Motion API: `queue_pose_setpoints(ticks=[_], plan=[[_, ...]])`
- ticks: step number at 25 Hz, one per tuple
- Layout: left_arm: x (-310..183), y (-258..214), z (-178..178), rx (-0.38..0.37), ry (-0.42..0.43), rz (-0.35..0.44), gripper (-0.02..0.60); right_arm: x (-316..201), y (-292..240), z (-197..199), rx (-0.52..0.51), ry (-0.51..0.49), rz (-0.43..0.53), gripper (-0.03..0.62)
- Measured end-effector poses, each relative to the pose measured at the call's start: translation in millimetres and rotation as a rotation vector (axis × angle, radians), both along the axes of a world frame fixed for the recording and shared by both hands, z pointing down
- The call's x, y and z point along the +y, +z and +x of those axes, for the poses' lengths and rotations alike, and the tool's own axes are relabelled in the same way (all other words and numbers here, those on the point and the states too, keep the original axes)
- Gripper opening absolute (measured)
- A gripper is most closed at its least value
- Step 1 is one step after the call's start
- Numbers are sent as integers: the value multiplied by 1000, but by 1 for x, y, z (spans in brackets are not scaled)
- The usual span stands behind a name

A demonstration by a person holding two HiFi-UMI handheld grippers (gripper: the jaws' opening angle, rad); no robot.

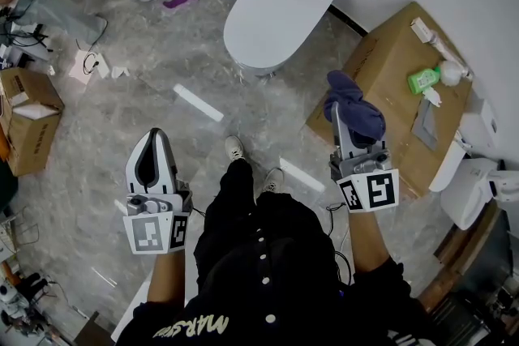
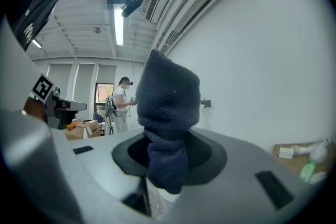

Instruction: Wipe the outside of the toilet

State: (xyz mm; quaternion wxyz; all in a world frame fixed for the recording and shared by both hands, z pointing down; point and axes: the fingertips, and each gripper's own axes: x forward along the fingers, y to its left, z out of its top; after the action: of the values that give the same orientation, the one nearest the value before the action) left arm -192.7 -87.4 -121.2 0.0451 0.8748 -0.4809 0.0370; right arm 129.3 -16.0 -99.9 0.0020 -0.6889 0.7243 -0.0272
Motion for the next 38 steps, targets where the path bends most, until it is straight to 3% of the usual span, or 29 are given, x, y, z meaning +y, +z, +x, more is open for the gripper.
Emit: queue_pose_setpoints(ticks=[7,19,38], plan=[[-21,41,-8,-13,1,-4,11,-29,49,-3,18,-9,-12,124],[-72,158,-12,-38,40,-17,11,-61,170,0,8,28,-54,124],[-116,336,4,-9,67,54,11,-107,364,-4,19,-3,-61,124]])
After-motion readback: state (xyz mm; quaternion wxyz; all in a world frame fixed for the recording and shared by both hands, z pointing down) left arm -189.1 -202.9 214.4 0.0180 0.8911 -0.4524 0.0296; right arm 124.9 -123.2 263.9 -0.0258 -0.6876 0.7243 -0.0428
